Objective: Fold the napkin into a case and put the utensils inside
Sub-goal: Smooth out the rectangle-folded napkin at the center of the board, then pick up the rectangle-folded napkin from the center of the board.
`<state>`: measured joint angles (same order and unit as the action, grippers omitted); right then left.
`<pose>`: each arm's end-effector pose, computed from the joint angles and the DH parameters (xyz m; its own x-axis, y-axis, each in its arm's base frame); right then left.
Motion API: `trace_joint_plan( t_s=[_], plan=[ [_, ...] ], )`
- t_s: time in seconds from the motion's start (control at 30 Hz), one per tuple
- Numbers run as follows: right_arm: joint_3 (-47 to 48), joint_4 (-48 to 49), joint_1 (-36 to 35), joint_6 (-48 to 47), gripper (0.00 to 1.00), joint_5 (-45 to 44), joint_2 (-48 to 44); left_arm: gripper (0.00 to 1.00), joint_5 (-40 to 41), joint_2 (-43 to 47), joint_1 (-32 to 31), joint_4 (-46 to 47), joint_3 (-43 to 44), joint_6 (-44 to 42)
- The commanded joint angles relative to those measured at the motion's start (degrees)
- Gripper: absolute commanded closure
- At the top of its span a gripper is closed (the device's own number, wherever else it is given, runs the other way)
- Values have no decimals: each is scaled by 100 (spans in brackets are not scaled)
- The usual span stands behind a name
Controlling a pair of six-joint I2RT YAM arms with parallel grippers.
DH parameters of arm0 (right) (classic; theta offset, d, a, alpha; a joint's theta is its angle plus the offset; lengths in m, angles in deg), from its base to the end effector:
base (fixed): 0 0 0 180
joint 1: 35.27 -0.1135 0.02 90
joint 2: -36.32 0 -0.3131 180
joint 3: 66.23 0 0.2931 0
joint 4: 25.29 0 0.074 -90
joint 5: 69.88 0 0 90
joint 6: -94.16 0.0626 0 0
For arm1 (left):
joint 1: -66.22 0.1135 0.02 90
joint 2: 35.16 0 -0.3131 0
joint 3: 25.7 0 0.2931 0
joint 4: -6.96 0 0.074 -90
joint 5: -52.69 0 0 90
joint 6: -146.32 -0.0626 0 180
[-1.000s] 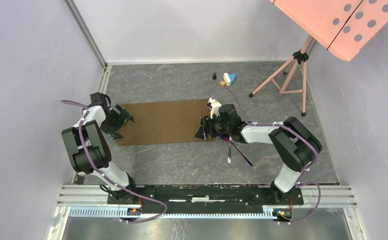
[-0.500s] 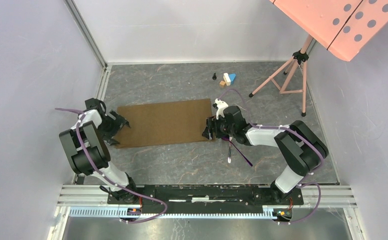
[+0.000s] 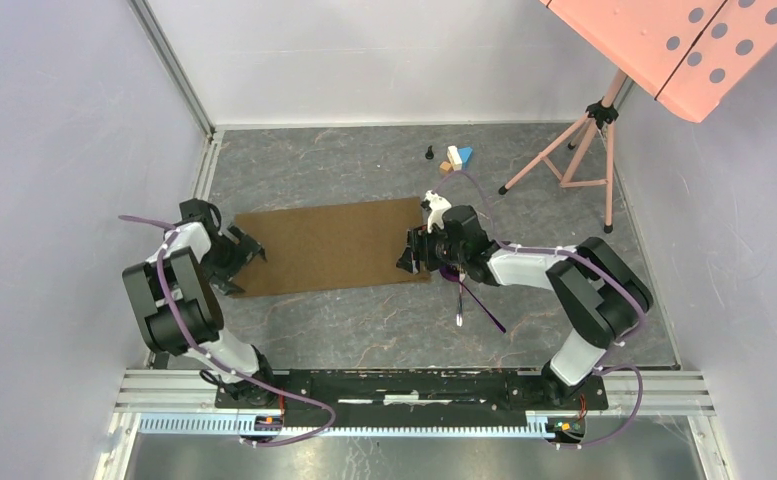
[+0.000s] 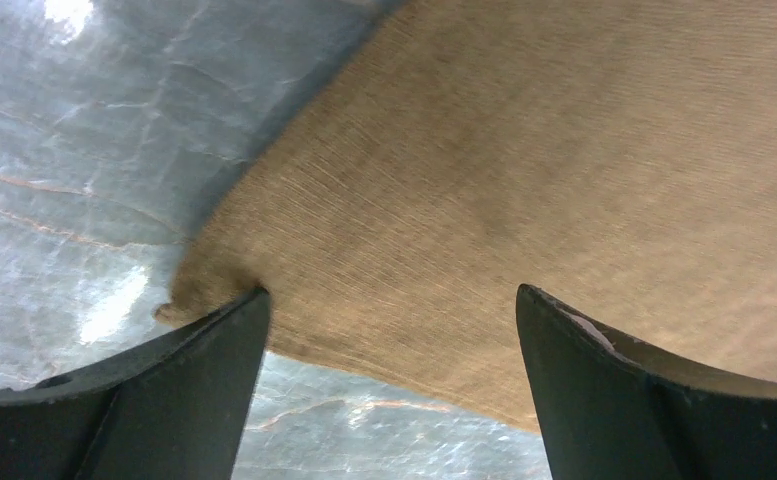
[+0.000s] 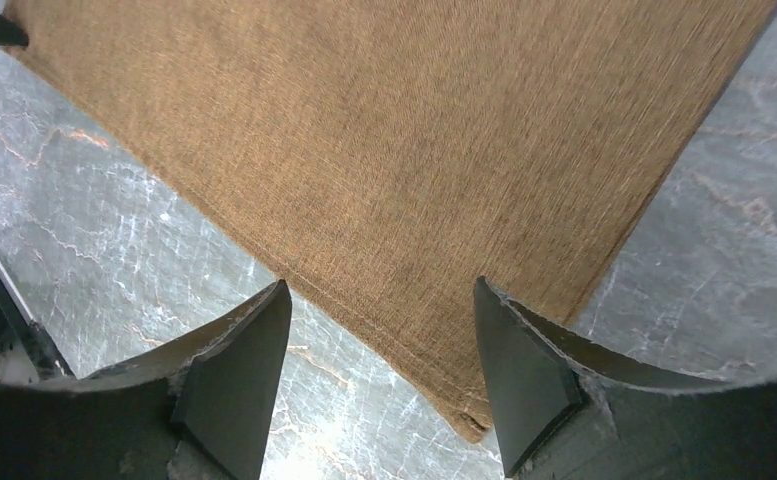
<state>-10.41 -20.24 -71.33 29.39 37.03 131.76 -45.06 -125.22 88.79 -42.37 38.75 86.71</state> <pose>0.3011 0.2418 0.1623 -0.7375 -0.0325 -0.6745 -0.4891 0.7145 0.5003 0.2987 0.1150 0.1686 -0.5932 -0.7894 -0.1583 -0.7512 0.6134 -0.2438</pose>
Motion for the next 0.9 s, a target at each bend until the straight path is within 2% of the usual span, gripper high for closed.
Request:
trace_joint_plan(
  t_s=[0.0,0.2,0.33,0.4,0.47,0.5,0.63,0.73,0.8,0.87],
  plan=[
    [-257,490,-17,392,27,164,246,0,496,-313,191,-233,-52,46],
    [-442,-10,12,135,27,-632,187,0,1538,-199,252,-552,19,263],
    [-8,-627,-74,-524,27,-769,82,0,1547,336,114,-551,97,116],
    [489,-1243,-152,-793,26,-792,47,0,1508,723,-203,-501,112,-11],
    [900,-1964,-220,-865,11,-1024,-39,0,1326,1182,-668,-442,171,-167],
    [1143,-2326,-250,-828,7,-1186,-55,0,1163,1370,-870,-391,191,-230],
    [2223,-4031,-285,-627,2,-1650,333,0,802,2019,-1728,-69,296,-339],
    [2741,-4403,-300,-450,2,-2038,631,0,553,2120,-2181,82,475,-307],
    [3148,-4867,-322,-41,2,-2683,896,0,386,2120,-2469,191,582,-353],
    [3655,-5219,-340,-87,2,-2829,1191,0,400,2150,-2633,251,650,-472]
  ],
)
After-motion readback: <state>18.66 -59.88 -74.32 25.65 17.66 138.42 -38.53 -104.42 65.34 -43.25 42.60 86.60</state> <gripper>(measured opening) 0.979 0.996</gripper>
